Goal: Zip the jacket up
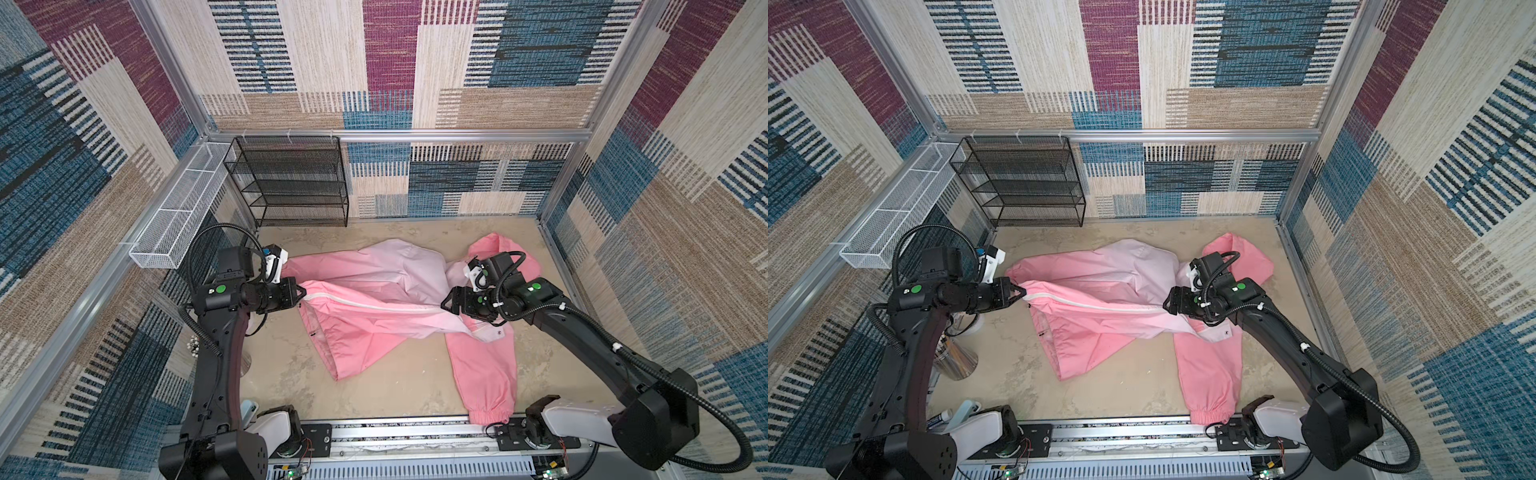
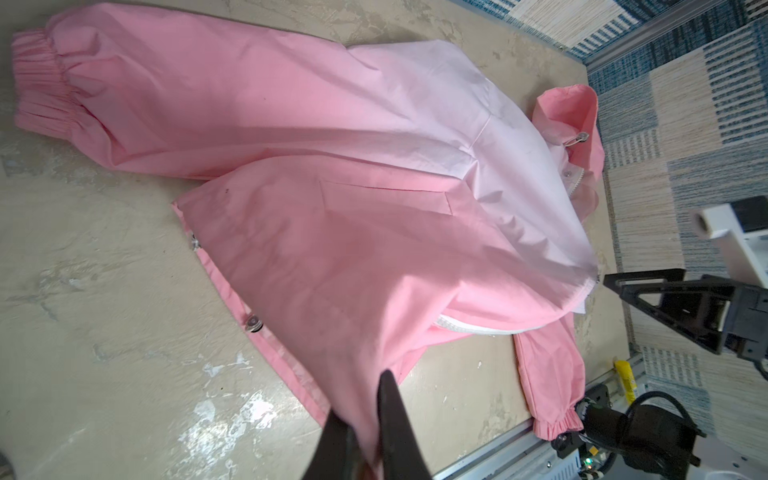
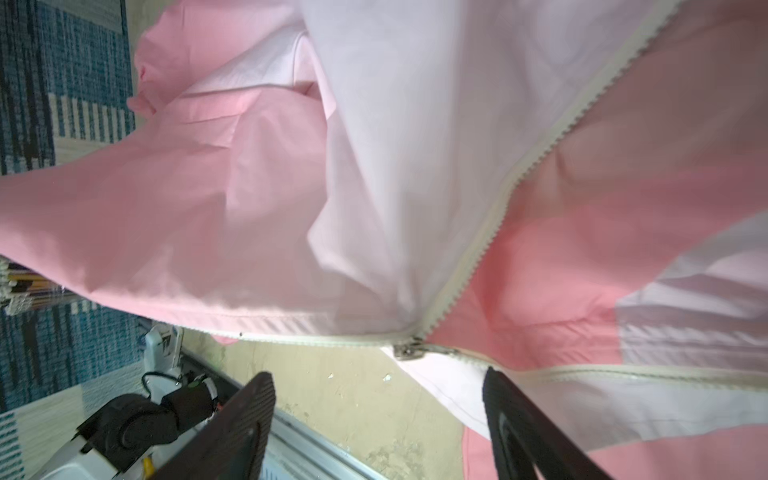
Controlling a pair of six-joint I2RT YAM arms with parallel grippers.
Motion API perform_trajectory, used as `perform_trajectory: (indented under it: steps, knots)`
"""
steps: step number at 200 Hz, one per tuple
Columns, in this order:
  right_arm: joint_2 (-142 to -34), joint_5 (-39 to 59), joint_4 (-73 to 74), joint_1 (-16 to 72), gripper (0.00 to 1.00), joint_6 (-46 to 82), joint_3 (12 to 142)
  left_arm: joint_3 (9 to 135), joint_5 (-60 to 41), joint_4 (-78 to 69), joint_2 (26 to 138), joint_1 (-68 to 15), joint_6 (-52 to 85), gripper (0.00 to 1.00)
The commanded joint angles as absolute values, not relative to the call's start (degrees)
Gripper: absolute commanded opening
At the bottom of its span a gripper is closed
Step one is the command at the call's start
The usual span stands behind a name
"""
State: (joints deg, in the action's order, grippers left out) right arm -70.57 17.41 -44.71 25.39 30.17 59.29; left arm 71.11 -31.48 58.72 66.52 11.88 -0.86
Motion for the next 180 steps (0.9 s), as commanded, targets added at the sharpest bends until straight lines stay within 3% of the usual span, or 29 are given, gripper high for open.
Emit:
perform_trajectory:
  steps: [1,36,65,113,131,148,161,180]
  knots:
    - [-69.08,15.0,-40.86,25.36,0.83,30.39,58.82,73.44,-26.04,62.44,66.18,13.04,-4.82,0.0]
    - [-73.15,13.02,-38.11,21.9,0.85,28.98,58.89,77.3,-17.0,59.89,59.38,21.12,-3.17,0.0]
    - [-77.34,17.59,-26.06,18.37,0.85,31.59,56.5,75.76,-23.1,58.83,60.88,21.82,-0.97,0.0]
    - [-86.58,24.17,-12.02,18.32,0.81,33.85,54.42,74.33,-22.24,59.02,59.66,21.97,-1.19,0.0]
    - [-90.43,22.37,-8.89,18.29,0.77,33.3,54.82,74.79,-22.64,59.04,59.91,21.92,-0.79,0.0]
    - [-93.11,18.94,-5.88,16.6,0.64,34.05,54.98,74.67,-23.49,58.15,59.98,21.93,-0.2,0.0]
    - [-92.93,19.4,-0.7,13.86,0.33,36.44,54.0,74.76,-25.37,56.52,60.34,21.92,0.61,0.0]
    - [-94.03,21.15,0.98,12.29,0.05,36.47,58.22,77.17,-28.59,55.32,62.75,21.92,2.02,0.0]
